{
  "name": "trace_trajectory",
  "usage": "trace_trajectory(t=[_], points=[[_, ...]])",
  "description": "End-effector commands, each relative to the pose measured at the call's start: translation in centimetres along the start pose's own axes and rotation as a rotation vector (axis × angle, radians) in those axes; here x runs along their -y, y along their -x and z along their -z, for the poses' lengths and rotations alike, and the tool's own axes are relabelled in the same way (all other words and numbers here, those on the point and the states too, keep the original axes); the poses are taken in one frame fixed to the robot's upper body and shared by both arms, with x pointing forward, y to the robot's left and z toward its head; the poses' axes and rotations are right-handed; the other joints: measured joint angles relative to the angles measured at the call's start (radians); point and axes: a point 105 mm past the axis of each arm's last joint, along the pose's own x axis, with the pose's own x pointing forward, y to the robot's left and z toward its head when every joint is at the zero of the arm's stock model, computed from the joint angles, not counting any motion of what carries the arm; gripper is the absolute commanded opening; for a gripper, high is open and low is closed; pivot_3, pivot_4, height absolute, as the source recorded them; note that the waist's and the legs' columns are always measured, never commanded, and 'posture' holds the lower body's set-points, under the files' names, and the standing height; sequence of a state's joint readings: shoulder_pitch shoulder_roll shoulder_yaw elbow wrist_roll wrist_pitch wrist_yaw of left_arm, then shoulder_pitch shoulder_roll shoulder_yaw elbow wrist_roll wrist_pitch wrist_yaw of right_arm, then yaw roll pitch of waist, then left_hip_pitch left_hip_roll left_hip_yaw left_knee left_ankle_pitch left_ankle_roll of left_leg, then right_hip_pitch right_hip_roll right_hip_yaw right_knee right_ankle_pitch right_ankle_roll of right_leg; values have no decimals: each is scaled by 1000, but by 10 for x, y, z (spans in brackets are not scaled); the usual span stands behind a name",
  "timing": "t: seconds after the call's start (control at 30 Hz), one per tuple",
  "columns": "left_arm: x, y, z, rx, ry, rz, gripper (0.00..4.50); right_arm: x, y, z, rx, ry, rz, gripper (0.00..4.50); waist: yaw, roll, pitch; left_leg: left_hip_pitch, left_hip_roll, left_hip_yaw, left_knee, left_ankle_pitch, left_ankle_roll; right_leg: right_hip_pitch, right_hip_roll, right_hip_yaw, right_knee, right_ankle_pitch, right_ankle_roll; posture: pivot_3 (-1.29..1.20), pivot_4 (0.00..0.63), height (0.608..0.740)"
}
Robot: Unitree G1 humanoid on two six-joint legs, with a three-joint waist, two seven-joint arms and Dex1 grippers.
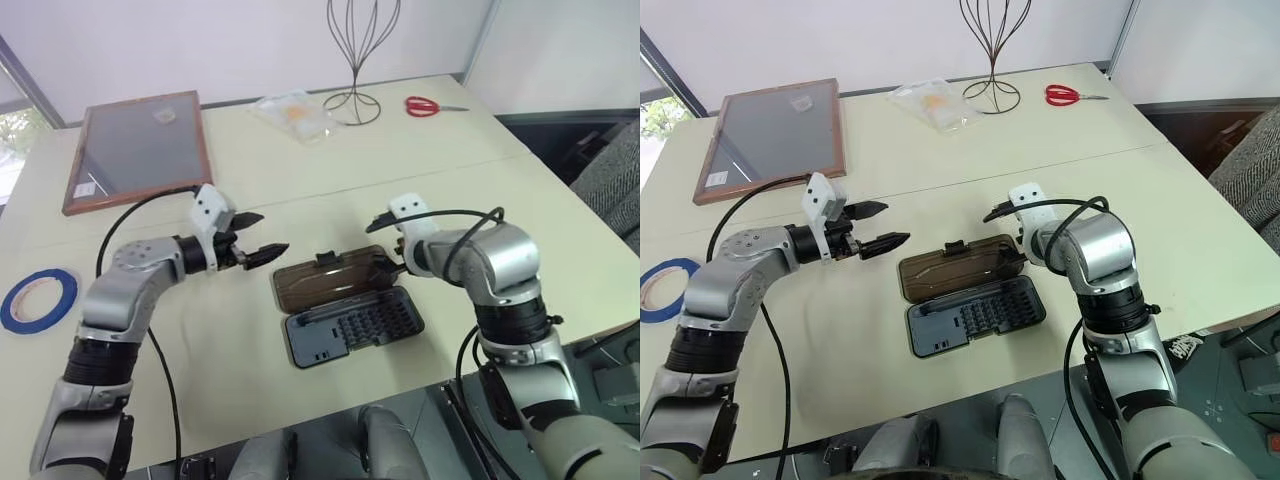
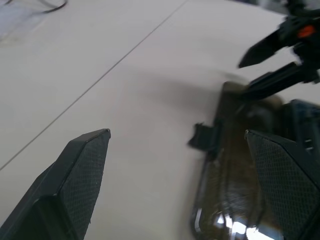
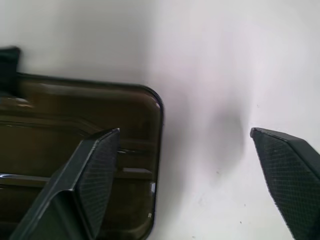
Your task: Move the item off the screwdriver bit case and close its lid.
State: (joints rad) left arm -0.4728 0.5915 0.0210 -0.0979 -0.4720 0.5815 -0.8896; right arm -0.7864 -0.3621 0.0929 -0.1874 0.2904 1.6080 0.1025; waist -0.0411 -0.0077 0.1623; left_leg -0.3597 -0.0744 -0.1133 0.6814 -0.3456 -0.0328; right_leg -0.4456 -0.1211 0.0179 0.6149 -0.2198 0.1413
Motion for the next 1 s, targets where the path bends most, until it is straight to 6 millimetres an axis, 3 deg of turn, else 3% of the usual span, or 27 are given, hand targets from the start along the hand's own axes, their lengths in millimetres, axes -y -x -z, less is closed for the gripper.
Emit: trace_trajectory(t=[0.03,0.1,0.33,0.47,0.63,0.87,1.0], points=[[15,3,-18,49,-34,89,4248,5,13,-20,81,-11,10,4493,0,0,0,0,0,0,0,0,0,0,0,0,0,0,0,0,150,740],[22,3,-17,38,-47,138,3630,10,17,-26,107,-12,24,4500,0,0,0,0,0,0,0,0,0,0,0,0,0,0,0,0,150,740],[62,8,-18,0,-100,408,101,18,32,-61,373,81,40,4500,0,1,1,0,0,1,0,0,0,0,0,0,-1,0,0,0,150,740],[83,7,0,-55,-117,514,39,0,38,-73,507,111,-140,4500,-1,1,1,0,0,1,-1,0,0,0,0,0,-1,0,0,0,150,740],[99,18,36,-153,-55,589,39,-23,30,-68,528,198,-279,4500,-3,1,1,1,1,1,-1,0,1,0,1,0,-1,0,0,0,150,740],[109,30,70,-222,3,545,39,-48,24,-69,559,304,-403,4500,3,1,1,1,1,1,-1,-1,1,1,0,1,-2,0,0,0,150,740],[103,33,86,-238,14,491,39,-57,20,-68,562,338,-421,4500,7,1,1,1,1,1,0,-1,1,1,0,0,-2,0,0,0,150,740]])
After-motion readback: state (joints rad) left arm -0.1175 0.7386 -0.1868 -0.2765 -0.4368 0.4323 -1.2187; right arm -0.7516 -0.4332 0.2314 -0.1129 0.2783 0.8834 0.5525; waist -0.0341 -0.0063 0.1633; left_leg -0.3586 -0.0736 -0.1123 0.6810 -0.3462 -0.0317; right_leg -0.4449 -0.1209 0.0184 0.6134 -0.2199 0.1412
